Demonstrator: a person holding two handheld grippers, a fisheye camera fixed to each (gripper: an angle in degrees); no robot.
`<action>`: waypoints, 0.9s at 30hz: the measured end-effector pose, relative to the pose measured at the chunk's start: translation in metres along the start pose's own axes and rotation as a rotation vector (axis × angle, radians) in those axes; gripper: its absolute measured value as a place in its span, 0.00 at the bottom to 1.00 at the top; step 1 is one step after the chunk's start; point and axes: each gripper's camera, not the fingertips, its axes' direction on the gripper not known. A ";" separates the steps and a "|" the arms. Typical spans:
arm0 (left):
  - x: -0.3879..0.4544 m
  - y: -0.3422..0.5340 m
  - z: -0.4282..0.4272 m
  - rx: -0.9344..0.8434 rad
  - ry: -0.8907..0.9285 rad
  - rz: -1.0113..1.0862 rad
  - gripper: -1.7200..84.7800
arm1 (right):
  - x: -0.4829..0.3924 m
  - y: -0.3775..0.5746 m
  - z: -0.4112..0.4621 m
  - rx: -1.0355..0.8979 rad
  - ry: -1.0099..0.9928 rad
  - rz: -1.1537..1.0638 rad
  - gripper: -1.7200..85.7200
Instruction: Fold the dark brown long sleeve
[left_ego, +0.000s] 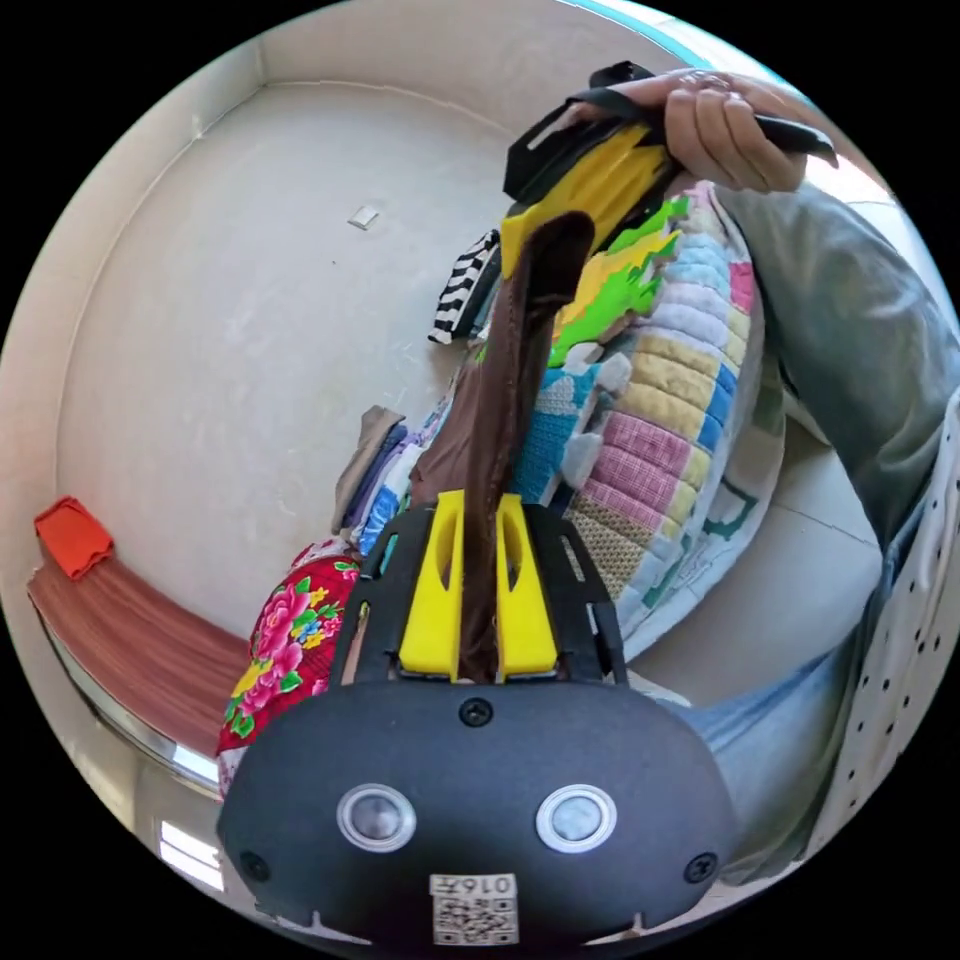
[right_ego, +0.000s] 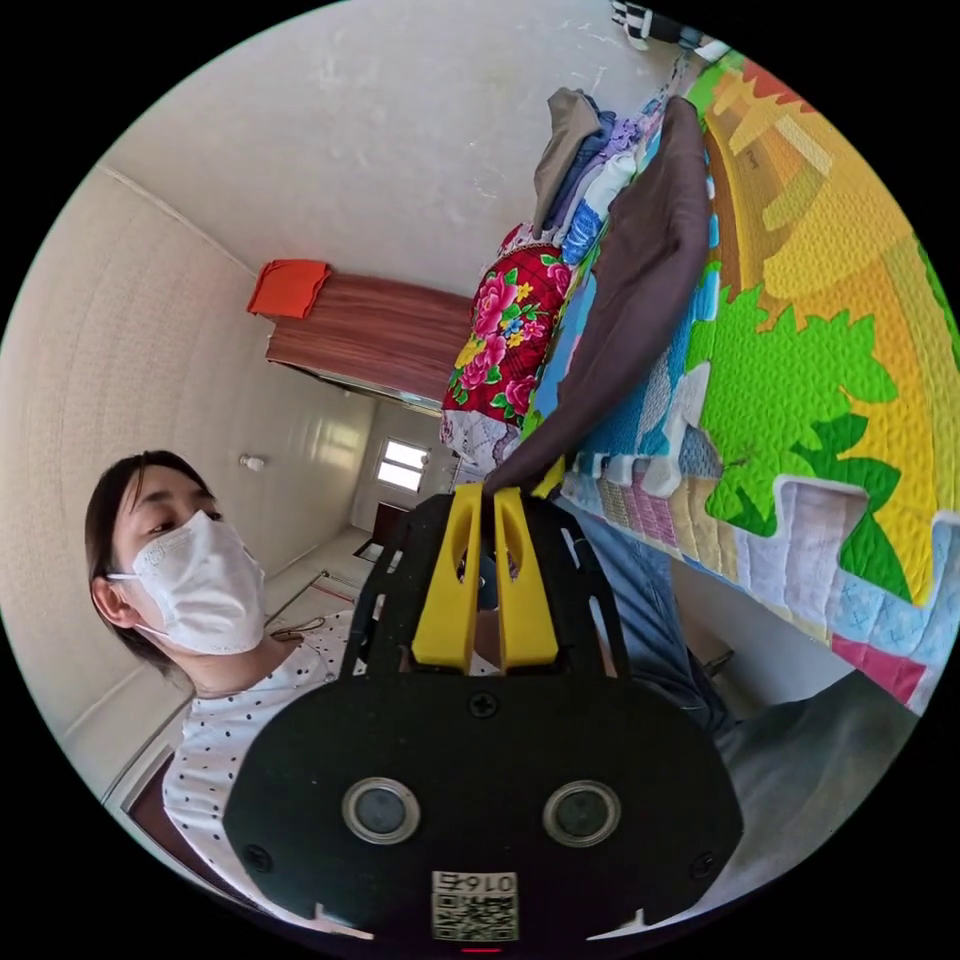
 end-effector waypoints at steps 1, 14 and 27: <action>-0.001 -0.003 0.000 -0.002 0.015 0.012 0.07 | -0.004 0.008 -0.003 0.003 0.012 -0.004 0.04; -0.086 -0.090 0.061 -0.179 0.659 0.054 0.01 | -0.188 0.152 0.010 0.211 0.760 -0.722 0.17; -0.098 -0.142 0.104 -0.234 0.612 0.133 0.01 | -0.318 0.220 0.197 0.025 1.354 -1.153 0.24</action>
